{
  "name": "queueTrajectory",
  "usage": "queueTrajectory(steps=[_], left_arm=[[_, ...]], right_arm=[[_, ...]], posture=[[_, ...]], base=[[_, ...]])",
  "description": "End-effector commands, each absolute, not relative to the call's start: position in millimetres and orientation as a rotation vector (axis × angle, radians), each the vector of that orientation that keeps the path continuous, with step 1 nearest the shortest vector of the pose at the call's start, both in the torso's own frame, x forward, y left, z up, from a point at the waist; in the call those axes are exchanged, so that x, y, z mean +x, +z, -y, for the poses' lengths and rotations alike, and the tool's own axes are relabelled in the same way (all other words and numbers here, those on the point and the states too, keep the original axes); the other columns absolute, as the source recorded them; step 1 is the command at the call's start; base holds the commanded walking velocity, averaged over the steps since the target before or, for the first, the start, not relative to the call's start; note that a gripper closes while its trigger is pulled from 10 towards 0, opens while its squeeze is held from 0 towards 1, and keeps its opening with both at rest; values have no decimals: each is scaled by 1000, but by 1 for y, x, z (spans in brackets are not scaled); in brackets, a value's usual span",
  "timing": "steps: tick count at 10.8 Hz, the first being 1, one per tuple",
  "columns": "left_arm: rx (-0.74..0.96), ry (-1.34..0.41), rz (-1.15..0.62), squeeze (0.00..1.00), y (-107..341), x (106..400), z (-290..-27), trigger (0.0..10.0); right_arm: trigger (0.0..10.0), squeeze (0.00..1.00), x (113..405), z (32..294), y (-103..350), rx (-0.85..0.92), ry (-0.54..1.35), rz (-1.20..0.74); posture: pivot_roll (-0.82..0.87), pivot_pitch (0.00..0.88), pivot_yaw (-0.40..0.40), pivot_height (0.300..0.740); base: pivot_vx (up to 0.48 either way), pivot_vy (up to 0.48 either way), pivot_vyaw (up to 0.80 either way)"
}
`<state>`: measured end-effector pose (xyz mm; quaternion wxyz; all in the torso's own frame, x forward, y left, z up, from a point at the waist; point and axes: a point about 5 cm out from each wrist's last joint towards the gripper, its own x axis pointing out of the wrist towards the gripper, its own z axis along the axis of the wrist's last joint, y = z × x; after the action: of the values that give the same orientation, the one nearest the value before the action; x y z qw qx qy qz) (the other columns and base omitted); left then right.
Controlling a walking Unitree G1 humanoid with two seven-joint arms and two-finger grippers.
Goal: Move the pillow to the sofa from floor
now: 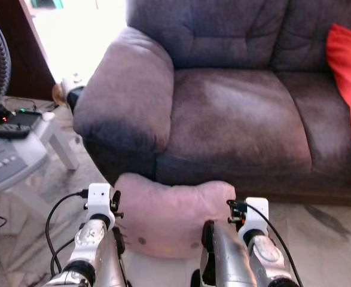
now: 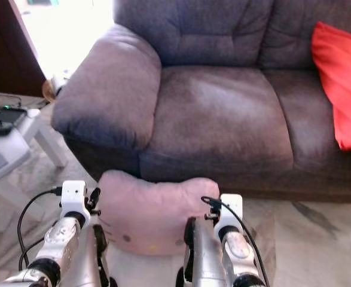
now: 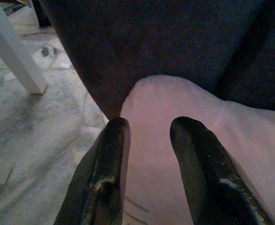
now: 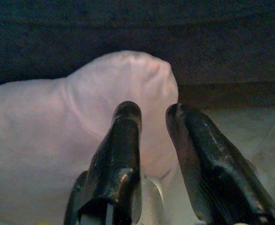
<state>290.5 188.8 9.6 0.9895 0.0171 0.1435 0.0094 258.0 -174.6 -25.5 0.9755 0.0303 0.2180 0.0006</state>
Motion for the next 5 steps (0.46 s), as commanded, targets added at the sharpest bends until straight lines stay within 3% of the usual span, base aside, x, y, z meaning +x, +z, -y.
queueTrajectory(steps=[1,5], left_arm=[[31,28,-305,0,8,290,-190,10000],[31,35,-292,0,13,295,-193,10000]], right_arm=[[10000,0,255,176,-28,53,2,-456],[10000,0,270,177,-16,112,-19,-410]], posture=[[78,90,-55,482],[76,107,-53,482]], base=[[0,0,0],[0,0,0]])
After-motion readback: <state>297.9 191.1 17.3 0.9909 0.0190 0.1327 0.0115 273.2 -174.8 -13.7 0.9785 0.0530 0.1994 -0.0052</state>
